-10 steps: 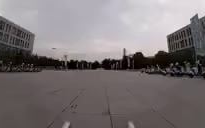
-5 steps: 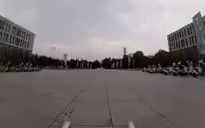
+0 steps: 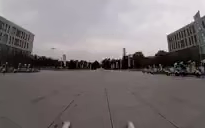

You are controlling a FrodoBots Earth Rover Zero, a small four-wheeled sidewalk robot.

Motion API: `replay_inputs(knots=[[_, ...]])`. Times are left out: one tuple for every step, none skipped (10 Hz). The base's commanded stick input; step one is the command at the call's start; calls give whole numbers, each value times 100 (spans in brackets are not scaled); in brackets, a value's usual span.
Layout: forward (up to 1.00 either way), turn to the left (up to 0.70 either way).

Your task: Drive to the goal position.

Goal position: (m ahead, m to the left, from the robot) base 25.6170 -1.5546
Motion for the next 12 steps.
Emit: replay_inputs(knots=[[60,0],[60,0],[60,0],[60,0],[60,0],[60,0],[60,0],[60,0],[60,0],[60,0],[60,0],[60,0]])
